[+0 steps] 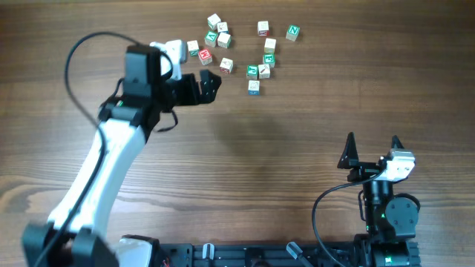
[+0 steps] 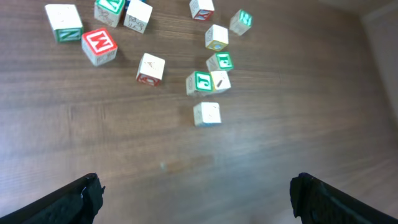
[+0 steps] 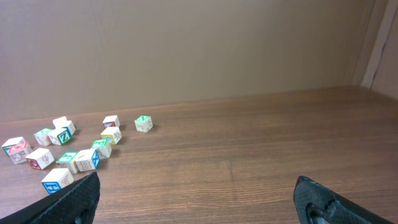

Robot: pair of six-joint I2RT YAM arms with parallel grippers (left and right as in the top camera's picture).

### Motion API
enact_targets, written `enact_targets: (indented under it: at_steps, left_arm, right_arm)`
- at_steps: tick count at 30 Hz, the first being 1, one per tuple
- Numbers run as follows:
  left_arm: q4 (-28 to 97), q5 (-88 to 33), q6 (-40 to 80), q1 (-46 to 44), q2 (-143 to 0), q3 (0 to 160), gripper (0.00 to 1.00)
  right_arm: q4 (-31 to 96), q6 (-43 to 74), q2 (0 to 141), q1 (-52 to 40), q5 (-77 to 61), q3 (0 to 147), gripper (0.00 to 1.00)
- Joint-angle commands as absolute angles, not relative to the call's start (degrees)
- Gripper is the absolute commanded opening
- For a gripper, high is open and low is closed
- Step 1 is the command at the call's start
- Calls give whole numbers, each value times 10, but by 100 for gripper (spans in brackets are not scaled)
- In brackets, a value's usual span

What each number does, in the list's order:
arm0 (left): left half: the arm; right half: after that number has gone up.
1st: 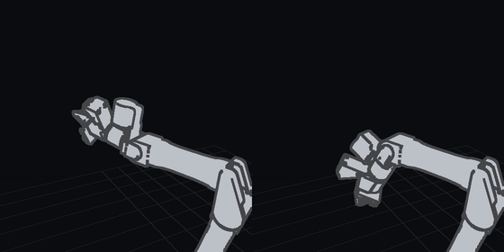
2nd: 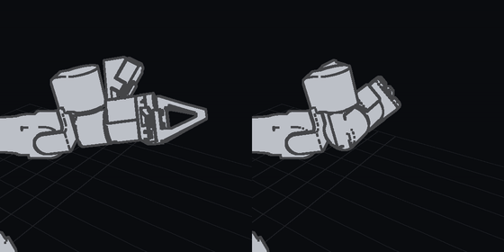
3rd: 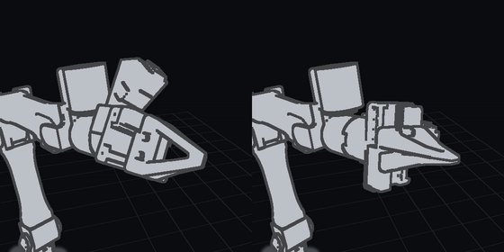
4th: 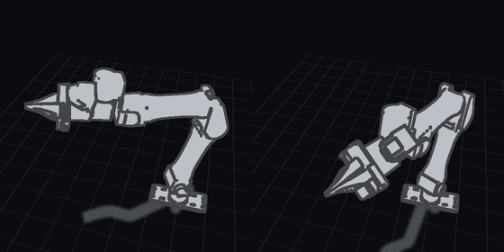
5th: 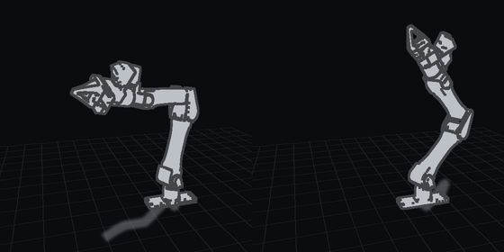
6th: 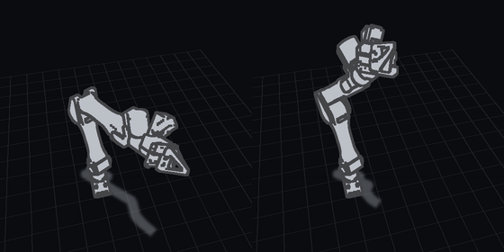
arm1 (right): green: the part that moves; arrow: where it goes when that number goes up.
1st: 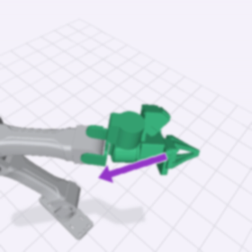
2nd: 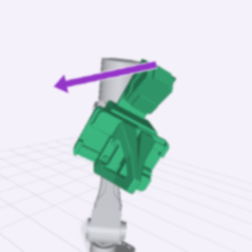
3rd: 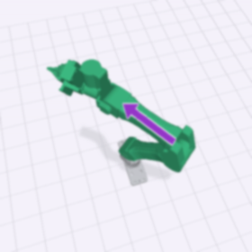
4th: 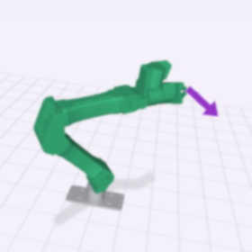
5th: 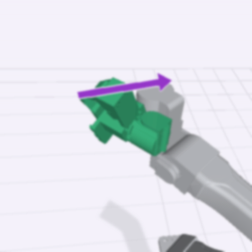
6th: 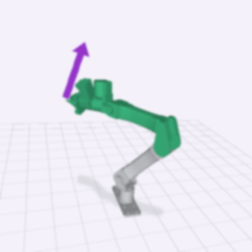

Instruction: Form a circle

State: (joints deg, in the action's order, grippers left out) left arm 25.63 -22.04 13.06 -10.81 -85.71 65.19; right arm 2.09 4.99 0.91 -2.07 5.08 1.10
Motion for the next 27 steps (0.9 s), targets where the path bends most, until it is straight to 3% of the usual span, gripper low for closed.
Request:
enact_targets:
  at_steps: [1, 8, 16, 27]
  left_arm:
    - [213, -153, 56, -138, -932, 685, 100]
    - [50, -20, 2, -183, -1032, 685, 100]
    - [-67, -21, 2, -182, -1122, 685, 100]
    - [-136, -55, 4, -183, -1202, 685, 100]
  right_arm:
    - [18, 45, 6, -23, 46, 15, 100]
    - [17, 45, 6, -23, 46, 15, 99]
    - [18, 45, 6, -23, 46, 15, 100]
    - [18, 45, 6, -23, 46, 15, 100]
